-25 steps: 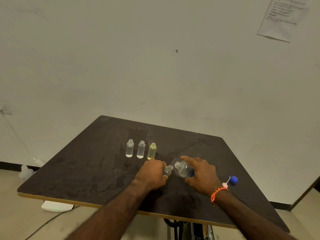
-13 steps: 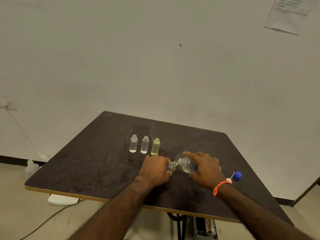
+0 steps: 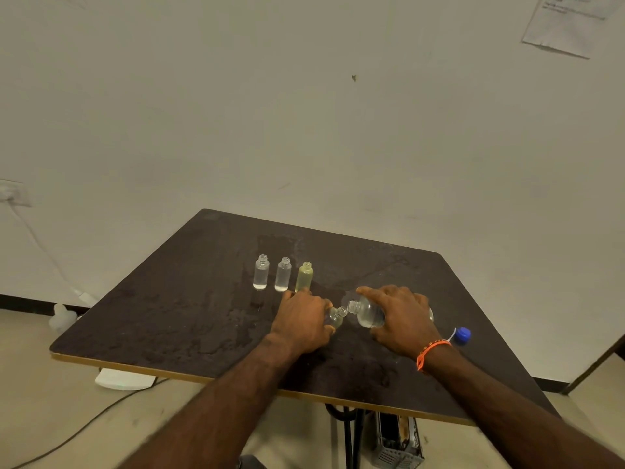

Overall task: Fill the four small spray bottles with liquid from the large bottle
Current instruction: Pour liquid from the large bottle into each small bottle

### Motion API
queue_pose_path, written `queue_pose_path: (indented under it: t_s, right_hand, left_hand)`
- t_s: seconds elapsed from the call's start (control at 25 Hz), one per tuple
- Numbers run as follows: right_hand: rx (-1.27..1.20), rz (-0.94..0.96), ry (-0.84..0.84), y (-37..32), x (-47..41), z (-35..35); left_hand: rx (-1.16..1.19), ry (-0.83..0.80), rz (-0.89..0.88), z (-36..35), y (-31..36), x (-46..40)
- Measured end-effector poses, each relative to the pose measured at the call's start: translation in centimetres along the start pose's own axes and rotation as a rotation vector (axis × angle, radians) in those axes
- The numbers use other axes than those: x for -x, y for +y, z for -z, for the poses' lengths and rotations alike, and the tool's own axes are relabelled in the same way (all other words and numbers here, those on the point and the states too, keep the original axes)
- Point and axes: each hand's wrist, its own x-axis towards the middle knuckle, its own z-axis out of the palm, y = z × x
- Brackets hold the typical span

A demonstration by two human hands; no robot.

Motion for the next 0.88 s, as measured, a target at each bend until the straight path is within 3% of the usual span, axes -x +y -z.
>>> queue_pose_path:
  t_s: [0.88]
  right_hand:
    - [0.064, 0.023, 0.004, -0.3, 0.1, 1.2]
  left_hand:
    - [-0.012, -0.026, 0.004, 0.3, 0.1, 0.4]
